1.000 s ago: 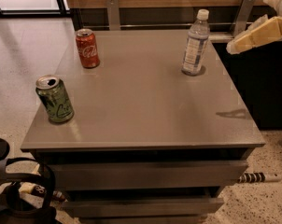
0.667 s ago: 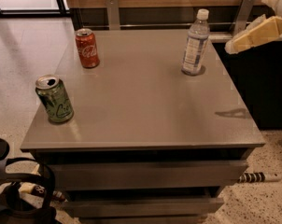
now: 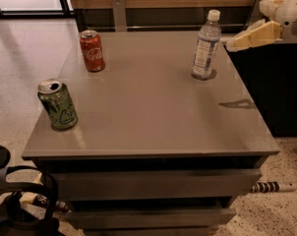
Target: Move blue plastic bottle near green can
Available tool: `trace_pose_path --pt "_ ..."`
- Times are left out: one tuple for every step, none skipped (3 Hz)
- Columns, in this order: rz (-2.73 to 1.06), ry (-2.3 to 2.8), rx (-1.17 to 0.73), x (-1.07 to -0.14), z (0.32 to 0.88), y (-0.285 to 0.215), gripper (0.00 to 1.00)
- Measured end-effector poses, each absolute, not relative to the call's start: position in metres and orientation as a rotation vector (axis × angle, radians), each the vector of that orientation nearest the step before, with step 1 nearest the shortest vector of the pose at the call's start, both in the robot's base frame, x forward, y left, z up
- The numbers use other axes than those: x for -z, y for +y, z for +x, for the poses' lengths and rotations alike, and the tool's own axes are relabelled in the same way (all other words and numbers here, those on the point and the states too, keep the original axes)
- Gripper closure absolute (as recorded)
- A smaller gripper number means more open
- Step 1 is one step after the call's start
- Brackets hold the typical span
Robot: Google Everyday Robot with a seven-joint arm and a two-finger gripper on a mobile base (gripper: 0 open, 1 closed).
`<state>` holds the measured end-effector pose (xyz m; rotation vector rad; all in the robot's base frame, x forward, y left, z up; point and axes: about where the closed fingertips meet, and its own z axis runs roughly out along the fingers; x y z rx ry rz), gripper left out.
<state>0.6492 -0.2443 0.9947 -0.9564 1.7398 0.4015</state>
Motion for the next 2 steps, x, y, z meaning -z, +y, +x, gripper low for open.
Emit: trace_pose_path --pt "-0.906 1.686 -0.519 -0.973 0.685 -0.229 0.00" --pt "-0.877 1.616 -0.612 -0.956 0.710 -0.209 0.00"
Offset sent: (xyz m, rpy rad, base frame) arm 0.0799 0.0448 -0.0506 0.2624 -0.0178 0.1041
